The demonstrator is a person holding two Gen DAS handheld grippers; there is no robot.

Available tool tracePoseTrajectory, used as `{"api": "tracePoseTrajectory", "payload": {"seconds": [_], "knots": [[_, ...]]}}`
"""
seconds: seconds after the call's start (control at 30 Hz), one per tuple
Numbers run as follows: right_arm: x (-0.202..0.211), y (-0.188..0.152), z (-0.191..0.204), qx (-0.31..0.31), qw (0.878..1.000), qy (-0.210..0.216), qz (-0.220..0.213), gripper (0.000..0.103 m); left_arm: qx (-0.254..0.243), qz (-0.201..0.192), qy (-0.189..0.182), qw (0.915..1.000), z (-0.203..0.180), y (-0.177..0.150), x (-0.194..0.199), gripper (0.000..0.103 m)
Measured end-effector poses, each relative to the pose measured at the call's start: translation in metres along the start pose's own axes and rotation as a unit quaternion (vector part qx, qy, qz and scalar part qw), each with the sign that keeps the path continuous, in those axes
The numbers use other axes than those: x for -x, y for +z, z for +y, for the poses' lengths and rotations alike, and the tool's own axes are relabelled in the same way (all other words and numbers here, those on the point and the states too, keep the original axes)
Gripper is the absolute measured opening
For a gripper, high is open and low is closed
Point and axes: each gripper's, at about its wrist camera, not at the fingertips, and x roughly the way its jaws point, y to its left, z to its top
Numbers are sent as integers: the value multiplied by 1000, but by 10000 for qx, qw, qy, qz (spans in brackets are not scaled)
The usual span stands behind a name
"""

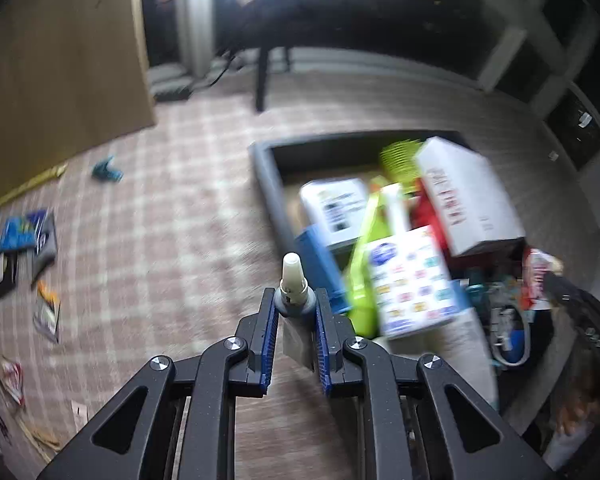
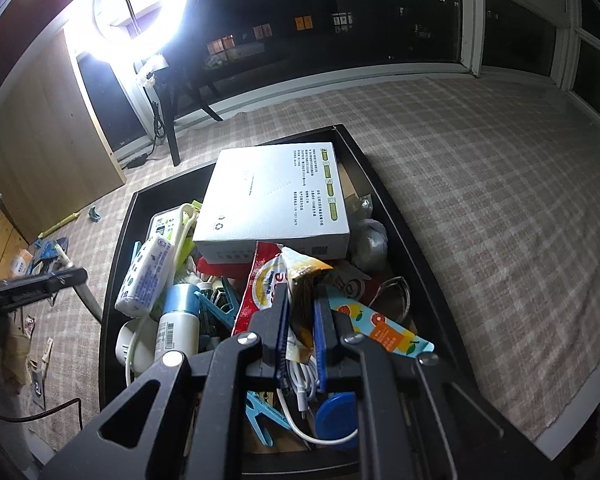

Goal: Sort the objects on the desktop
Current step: 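Carry the grey tube and Coffee-mate packet over the black tray, then open both grippers to drop the tube and packet into the tray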

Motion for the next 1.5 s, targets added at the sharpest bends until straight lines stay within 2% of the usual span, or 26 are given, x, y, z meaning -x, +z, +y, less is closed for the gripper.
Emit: {"api": "tracePoseTrajectory", "payload": {"seconds": [0.1, 0.3, 0.47, 0.63, 0.7, 0.73, 0.77, 0.8, 0.87, 1.2, 1.5], "knots": [[3, -1, -4, -20, 10000, -10, -23, 11, -158, -111, -101, 9998, -14, 15, 6, 15], [8, -3, -10, -57, 10000, -25, -67, 11, -554, -245, -323, 9976, -53, 25, 19, 15], [12, -4, -14, -68, 9999, -23, -96, 11, -725, -180, -585, 9955, -80, 31, 21, 15], [13, -4, -15, -61, 9999, -9, -87, 11, -889, -108, -648, 9939, -103, 36, 14, 16], [12, -3, -15, 13, 10000, 77, 18, 12, -797, -15, -658, 9946, -106, 40, 8, 32], [12, -4, -15, 14, 10000, 60, 44, 14, -747, 9, -624, 9953, -107, 42, 6, 50], [12, -3, -15, 5, 10000, 7, 79, 24, -721, -66, -597, 9956, -107, 43, 7, 56], [12, -2, -16, -7, 10000, -32, 92, 38, -737, -126, -547, 9957, -107, 43, 8, 56], [16, -2, -19, -65, 10000, -54, -3, 44, -768, -117, -483, 9958, -106, 42, 8, 56], [24, 4, -7, -39, 10000, -10, -82, 44, -699, -158, -57, 9974, -81, 28, 13, 56], [30, 7, 39, 205, 9995, 209, -118, 46, -447, -440, 215, 9978, -41, 9, 45, 56]]}}
